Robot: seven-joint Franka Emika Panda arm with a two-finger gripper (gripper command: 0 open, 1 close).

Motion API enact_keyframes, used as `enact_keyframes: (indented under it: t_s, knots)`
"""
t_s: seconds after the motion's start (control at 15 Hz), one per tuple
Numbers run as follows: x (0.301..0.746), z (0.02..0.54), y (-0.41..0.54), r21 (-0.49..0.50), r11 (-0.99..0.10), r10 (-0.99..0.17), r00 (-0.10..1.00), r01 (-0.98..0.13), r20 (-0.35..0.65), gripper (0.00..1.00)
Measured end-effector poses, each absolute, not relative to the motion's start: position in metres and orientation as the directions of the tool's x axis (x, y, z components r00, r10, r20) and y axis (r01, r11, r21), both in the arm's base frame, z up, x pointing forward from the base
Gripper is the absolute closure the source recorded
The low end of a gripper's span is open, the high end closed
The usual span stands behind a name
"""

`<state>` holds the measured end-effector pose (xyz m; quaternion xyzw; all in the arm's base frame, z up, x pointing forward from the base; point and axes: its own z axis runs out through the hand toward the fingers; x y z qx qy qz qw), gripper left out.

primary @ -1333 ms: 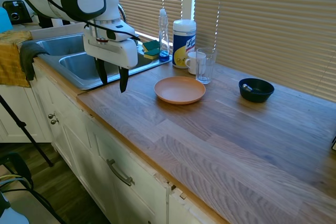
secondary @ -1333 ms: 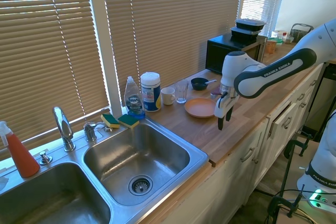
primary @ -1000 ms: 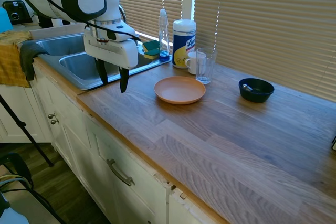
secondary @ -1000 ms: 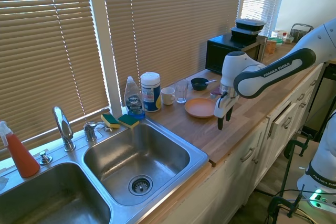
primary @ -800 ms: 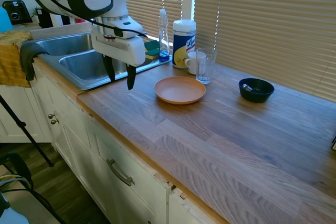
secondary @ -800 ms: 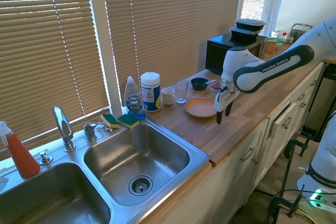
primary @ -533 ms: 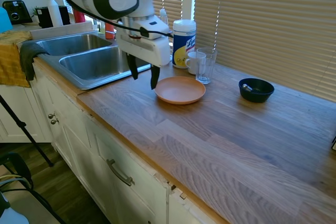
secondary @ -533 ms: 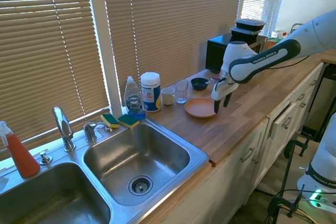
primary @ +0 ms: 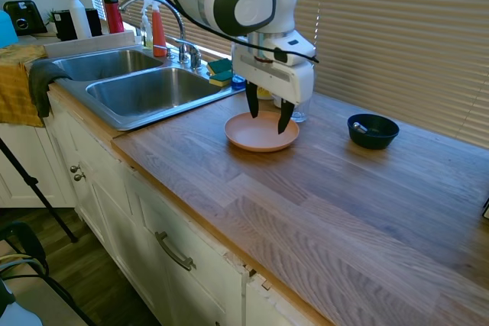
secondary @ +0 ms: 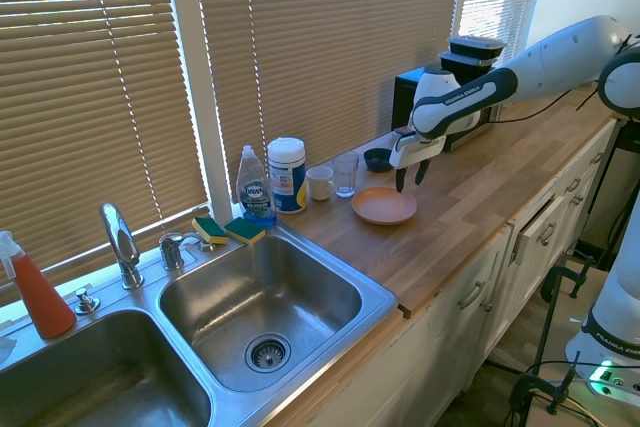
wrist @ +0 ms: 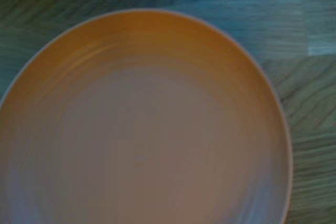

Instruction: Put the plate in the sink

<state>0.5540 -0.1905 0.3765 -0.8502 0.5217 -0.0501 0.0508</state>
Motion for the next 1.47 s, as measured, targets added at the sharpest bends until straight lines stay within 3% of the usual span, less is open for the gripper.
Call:
enact_keyframes:
  t_s: [0.33, 1.0, 1.07, 1.47]
  knots:
    - [0.580, 0.341, -0.217, -0.150, -0.489, -0.867, 0.498, -0.859, -0.023, 0.00]
    - [0.598, 0.335, -0.217, -0.187, -0.571, -0.796, 0.595, -0.799, -0.114, 0.00]
    - [0.600, 0.333, -0.216, -0.189, -0.572, -0.793, 0.597, -0.798, -0.119, 1.00]
    - [0.604, 0.325, -0.210, -0.196, -0.578, -0.783, 0.606, -0.792, -0.140, 1.00]
